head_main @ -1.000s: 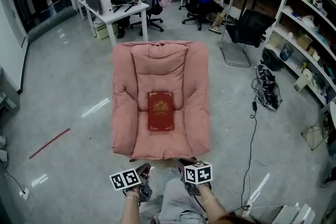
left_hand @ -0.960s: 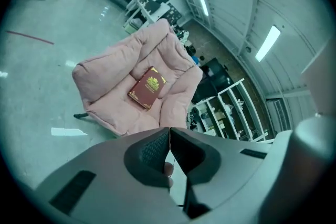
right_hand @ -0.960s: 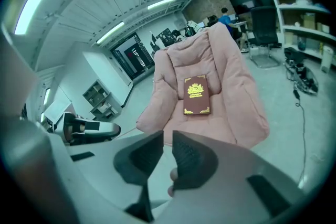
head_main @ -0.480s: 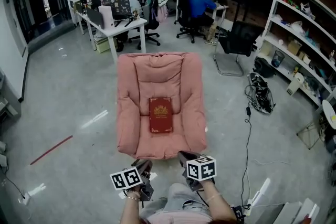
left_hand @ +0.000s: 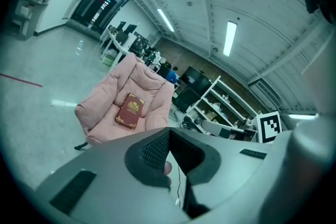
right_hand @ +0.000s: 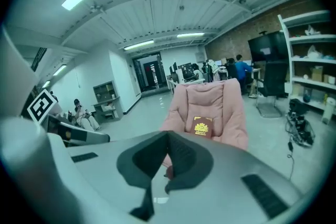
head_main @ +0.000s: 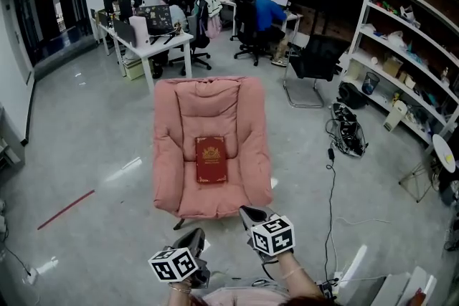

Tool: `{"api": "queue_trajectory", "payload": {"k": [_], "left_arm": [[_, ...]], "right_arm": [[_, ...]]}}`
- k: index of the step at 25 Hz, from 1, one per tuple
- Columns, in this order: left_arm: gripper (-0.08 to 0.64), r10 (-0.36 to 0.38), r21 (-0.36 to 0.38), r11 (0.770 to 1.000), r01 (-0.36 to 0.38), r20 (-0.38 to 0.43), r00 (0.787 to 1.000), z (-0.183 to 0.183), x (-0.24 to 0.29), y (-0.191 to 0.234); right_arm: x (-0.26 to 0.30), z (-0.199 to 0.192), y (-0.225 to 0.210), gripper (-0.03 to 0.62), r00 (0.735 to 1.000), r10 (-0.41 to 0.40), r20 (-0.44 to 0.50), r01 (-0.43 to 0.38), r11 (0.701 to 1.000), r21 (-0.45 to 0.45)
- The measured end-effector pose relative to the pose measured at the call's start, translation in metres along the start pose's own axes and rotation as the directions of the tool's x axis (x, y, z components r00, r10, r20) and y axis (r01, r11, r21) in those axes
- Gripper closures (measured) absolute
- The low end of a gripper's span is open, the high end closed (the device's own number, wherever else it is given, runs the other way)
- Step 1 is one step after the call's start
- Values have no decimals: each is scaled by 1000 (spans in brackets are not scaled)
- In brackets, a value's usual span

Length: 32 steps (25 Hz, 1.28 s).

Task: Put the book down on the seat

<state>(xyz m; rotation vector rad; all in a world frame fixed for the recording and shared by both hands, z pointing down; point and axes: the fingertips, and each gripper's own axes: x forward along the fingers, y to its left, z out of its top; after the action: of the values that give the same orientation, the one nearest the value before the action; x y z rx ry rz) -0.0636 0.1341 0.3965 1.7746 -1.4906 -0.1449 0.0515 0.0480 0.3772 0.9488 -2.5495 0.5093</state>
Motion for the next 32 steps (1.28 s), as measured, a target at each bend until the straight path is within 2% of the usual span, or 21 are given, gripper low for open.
{"api": "queue_trajectory", "payload": {"k": [6,10,15,20,26,28,32], "left_arm": [[561,-17,42,999,17,7,1000,-21,-25,-46],[561,-33,5,999,33,17,999,-40,-47,-66],[561,-17,7,1000,17,36,999,-55,-79,-87],[561,-73,-52,996,77,83,994,-56,-118,-116],[561,-44,9,999,43,100,994,-65,-151,-132],[561,-49,24,999,46,97,994,-72,-159,-138],[561,-64,84,995,58,71,995,-85,-172,-149]], "right_arm": [[-51,-5,12,577,1000,4,12,-4,999,-42],[-85,-15,23,577,999,16,28,-15,999,-31],[-117,-23,37,577,998,36,51,-34,999,-37],[-155,-30,58,577,993,63,97,-53,993,-107],[-194,-38,72,577,990,33,137,-12,988,-153],[-204,-44,74,577,990,20,136,-3,992,-125],[-225,-53,74,577,987,36,159,-50,995,88]]}}
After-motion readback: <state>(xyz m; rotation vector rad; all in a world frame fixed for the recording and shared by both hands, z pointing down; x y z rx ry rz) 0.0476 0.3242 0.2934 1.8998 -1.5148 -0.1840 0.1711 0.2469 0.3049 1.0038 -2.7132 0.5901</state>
